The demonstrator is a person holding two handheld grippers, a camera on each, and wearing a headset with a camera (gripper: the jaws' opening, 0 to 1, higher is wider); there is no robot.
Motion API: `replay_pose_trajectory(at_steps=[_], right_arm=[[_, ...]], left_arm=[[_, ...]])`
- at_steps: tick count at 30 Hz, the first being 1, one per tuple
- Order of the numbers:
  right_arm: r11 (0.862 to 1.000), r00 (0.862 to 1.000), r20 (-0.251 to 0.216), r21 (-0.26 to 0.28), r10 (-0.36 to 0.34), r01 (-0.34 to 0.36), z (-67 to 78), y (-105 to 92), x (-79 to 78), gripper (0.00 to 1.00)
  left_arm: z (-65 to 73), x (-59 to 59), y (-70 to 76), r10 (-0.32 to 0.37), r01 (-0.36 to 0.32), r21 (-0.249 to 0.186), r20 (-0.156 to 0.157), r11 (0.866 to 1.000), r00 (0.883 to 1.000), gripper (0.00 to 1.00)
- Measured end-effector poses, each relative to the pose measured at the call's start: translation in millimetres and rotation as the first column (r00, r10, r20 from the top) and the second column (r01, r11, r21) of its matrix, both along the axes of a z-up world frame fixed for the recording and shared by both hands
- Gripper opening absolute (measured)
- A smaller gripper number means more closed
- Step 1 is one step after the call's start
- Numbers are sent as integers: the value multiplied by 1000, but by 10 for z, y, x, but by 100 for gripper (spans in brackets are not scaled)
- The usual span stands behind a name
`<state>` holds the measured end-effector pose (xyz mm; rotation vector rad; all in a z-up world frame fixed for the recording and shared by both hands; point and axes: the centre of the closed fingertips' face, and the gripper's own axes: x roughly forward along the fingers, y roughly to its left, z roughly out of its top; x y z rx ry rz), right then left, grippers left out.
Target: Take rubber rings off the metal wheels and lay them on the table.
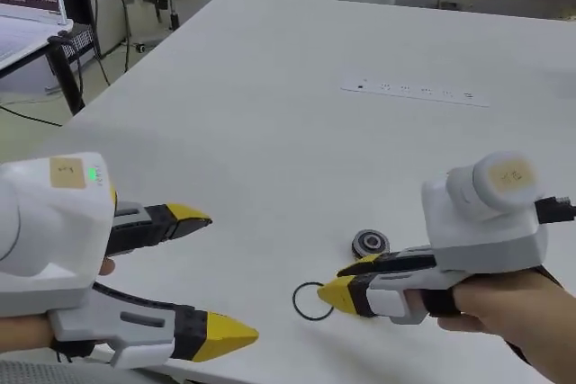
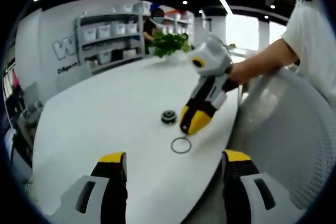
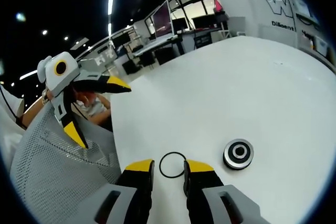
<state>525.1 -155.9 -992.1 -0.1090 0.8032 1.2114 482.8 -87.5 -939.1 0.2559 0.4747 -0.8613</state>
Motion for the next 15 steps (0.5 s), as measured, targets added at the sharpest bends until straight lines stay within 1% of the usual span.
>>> replay_pose_trajectory(at_steps=[4,15], right_arm=[[1000,1000,10,3,10,-10,39,4,-16,24],[998,995,81,9,54,-54,209,21,-48,27]], left_arm=[[-2,-2,-5,-2,2,-1,-1,1000,1000,74],[5,-12,-24,-10,10,-7,0,1000,1000,74]])
